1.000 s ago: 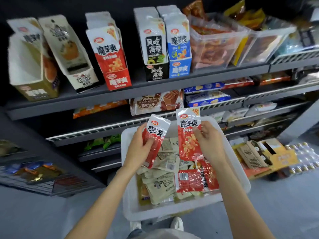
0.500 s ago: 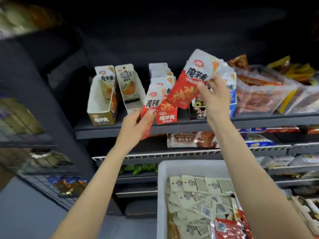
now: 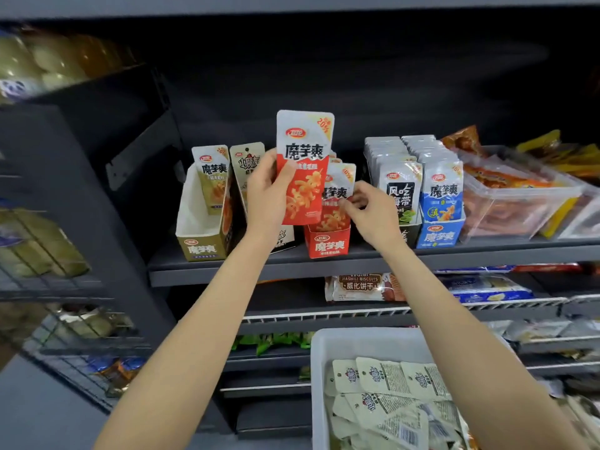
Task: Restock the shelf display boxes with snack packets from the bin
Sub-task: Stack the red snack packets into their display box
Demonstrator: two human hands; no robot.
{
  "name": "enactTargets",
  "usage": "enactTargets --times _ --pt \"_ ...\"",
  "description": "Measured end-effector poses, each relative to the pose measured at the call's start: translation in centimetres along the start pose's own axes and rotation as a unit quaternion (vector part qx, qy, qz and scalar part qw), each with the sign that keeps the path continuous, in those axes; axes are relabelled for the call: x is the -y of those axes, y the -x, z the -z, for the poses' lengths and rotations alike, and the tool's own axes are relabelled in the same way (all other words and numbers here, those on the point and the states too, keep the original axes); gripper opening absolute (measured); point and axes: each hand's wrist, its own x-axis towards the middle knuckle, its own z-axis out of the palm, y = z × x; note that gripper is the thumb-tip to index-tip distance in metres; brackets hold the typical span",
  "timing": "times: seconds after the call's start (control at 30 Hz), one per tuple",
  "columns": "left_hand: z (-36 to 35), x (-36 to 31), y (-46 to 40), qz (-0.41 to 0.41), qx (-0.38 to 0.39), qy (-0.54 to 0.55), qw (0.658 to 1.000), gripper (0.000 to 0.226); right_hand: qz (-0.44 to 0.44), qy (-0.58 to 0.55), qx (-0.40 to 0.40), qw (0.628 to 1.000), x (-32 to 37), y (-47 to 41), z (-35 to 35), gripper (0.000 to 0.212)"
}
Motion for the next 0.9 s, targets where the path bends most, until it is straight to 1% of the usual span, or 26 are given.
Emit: enactTargets --times 0.1,0.17,0.27,0.33,0.4,0.43,0.5,0.57,0.6,0.67,0.73,0.8,0.9 --pt "-1.6 0.7 -0.3 0.009 0.02 0.014 1.0 0.016 -0.002 0.016 0.032 0.999 0.0 0.2 -0.1 0.021" --pt "-2.5 1.3 -0.2 -0.008 0.021 -0.002 1.0 0.015 -0.026 -0.035 0.037 0.998 -0.2 0.3 0.0 0.02" --pt "-3.0 2.4 -0.3 -0.017 -0.011 -0.026 0.999 0.013 -0.068 -0.147 0.033 0.986 -0.4 0.7 0.5 0.017" --pt "-2.8 3.0 -0.2 -0.027 -0.035 -0.031 0.999 0.013 -0.071 -0.19 0.009 0.979 -0.5 1.1 1.1 0.016" --pt "-2.6 3.3 0.0 -0.037 -0.042 -0.017 0.998 0.014 -0.052 -0.199 -0.003 0.979 -0.6 1.5 1.5 0.018" --pt "-2.6 3.5 0.2 -0.042 -0.04 -0.013 0.998 0.016 -0.038 -0.189 0.001 0.981 -0.6 1.6 1.6 0.018" --pt "-2.4 4.3 0.7 -0.045 -0.027 -0.03 0.998 0.02 -0.004 -0.128 0.013 0.992 -0.4 1.7 1.5 0.015" --pt "-2.1 5.4 1.2 -0.044 -0.004 -0.085 0.995 0.019 0.03 -0.037 0.011 0.999 -0.6 1.8 1.0 0.015" --pt "-1.8 6.0 1.4 -0.051 0.0 -0.132 0.99 0.02 0.042 0.006 0.003 0.999 -0.9 1.9 0.7 0.015" --pt "-1.0 6.9 1.5 -0.085 -0.015 -0.245 0.966 0.023 0.06 0.084 -0.019 0.995 -1.4 2.2 0.1 0.019" --pt "-0.2 7.0 1.4 -0.115 -0.028 -0.326 0.938 0.025 0.073 0.131 -0.034 0.988 -1.7 2.3 -0.1 0.023" --pt "0.2 6.7 1.4 -0.113 -0.028 -0.376 0.919 0.025 0.074 0.146 -0.025 0.986 -1.5 2.0 -0.1 0.025" --pt "0.5 6.8 1.6 -0.098 -0.025 -0.434 0.895 0.028 0.065 0.171 0.01 0.983 -0.7 1.5 0.0 0.025"
